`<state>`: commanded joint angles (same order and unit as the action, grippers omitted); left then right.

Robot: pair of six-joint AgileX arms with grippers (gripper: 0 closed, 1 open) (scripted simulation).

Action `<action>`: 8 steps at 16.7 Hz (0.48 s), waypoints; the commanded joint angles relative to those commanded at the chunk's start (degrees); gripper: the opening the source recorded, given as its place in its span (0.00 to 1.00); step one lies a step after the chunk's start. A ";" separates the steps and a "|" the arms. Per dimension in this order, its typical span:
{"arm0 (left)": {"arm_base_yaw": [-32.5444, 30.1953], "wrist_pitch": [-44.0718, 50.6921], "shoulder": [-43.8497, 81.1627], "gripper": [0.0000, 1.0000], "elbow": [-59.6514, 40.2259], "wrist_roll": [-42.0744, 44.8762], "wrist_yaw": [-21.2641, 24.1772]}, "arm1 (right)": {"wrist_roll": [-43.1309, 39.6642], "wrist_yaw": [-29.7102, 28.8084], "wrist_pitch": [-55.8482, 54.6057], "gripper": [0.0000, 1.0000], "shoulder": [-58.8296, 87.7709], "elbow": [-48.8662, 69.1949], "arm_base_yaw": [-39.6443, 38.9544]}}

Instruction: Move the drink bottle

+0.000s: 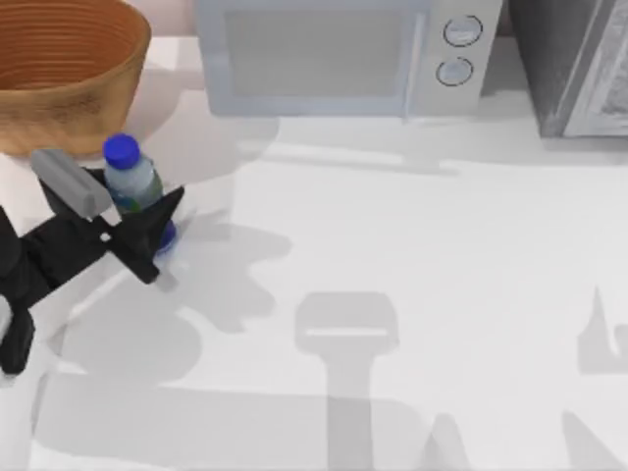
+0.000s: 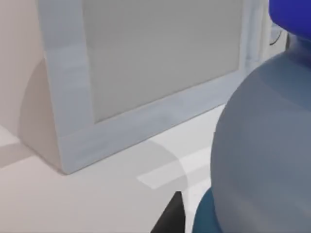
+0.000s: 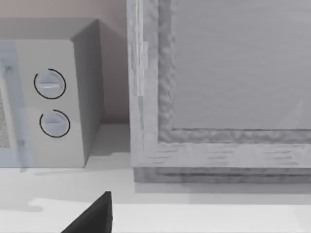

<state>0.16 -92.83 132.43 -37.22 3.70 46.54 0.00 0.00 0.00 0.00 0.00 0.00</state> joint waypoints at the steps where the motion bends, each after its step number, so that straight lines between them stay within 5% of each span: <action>1: 0.00 0.00 0.00 0.68 0.00 0.00 0.00 | 0.00 0.00 0.00 1.00 0.00 0.00 0.00; 5: 0.00 0.00 0.00 0.98 0.00 0.00 0.00 | 0.00 0.00 0.00 1.00 0.00 0.00 0.00; 8: 0.00 0.00 0.00 1.00 0.00 0.00 0.00 | 0.00 0.00 0.00 1.00 0.00 0.00 0.00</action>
<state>0.16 -92.83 132.43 -37.22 3.70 46.54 0.00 0.00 0.00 0.00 0.00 0.00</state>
